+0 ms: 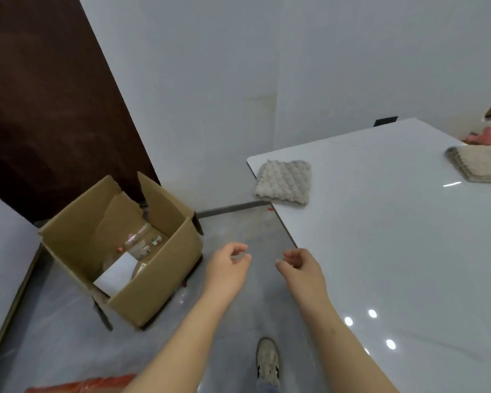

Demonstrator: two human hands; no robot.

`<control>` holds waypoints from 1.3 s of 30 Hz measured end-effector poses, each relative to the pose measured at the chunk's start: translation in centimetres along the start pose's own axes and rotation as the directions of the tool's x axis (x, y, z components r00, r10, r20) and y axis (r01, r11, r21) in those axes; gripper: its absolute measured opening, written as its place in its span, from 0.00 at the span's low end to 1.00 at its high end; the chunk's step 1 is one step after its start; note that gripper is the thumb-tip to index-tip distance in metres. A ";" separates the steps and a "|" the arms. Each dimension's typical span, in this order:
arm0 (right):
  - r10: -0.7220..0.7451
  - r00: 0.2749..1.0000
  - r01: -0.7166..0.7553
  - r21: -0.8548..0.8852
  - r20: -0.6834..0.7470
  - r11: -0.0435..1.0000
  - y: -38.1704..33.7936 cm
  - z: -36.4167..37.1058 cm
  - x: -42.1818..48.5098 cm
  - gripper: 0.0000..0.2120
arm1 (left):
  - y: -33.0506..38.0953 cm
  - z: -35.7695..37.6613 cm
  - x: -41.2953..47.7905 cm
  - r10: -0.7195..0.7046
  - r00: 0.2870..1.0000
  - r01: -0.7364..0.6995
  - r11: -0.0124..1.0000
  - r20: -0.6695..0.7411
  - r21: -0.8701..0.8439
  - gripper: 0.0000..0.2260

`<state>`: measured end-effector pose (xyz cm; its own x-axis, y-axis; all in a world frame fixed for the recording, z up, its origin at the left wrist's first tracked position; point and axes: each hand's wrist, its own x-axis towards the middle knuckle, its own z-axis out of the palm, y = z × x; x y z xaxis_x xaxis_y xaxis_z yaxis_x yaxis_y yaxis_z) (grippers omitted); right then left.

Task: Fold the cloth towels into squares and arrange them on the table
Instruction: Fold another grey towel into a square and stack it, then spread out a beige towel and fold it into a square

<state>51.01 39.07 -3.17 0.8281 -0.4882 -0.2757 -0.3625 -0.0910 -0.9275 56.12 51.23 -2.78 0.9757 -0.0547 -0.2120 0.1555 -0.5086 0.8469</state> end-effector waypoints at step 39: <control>0.092 0.914 -0.063 -0.085 0.395 0.994 26.9 -29.7 -56.9 0.04 | -12.4 11.0 -71.8 -0.195 0.976 0.177 0.969 -0.099 -0.170 0.04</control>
<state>-18.51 38.62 -4.95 0.8924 -0.1117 -0.4372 -0.4494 -0.1334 -0.8833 -17.56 51.95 -3.41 0.9369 0.1308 -0.3241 0.3495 -0.3565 0.8665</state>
